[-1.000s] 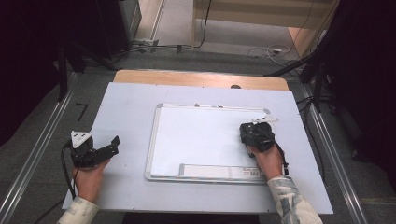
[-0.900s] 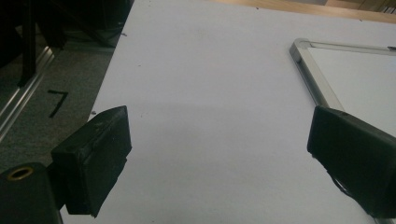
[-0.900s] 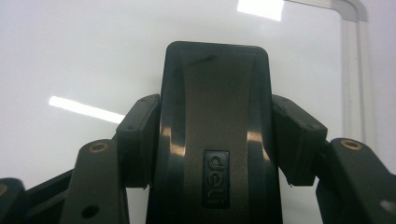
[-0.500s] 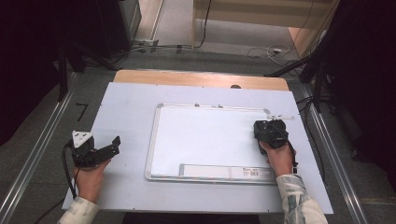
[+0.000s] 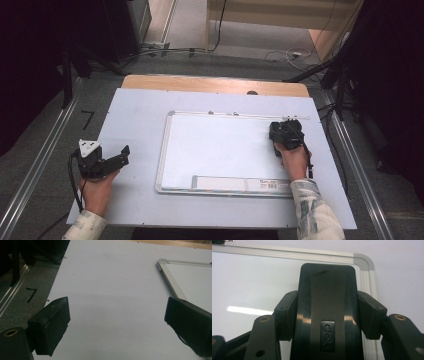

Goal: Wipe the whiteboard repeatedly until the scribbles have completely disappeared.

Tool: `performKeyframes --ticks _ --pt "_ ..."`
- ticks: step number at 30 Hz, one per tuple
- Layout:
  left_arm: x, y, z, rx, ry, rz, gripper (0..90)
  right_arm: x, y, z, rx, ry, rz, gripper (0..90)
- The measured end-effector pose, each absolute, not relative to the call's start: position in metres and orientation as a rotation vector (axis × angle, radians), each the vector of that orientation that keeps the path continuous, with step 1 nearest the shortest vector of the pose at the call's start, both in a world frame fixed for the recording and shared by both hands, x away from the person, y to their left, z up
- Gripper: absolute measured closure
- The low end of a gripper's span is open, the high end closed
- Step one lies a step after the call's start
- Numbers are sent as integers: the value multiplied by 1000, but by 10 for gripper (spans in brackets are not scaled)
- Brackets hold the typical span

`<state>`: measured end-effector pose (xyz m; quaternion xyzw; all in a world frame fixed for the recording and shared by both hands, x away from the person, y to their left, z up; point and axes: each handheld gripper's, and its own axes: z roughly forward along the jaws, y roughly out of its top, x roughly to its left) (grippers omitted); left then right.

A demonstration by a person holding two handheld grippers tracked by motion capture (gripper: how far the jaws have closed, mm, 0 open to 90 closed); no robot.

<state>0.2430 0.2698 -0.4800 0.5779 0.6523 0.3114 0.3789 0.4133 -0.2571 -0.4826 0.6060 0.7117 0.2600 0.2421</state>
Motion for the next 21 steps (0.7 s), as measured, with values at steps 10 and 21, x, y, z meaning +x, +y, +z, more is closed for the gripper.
performKeyframes --ticks 10,21 --pt "243 270 -480 1475 1667 794 70 415 -222 -483 1580 2017 732 375" --pt "243 271 -480 1470 1662 792 70 388 -186 -483 1460 2138 752 376"
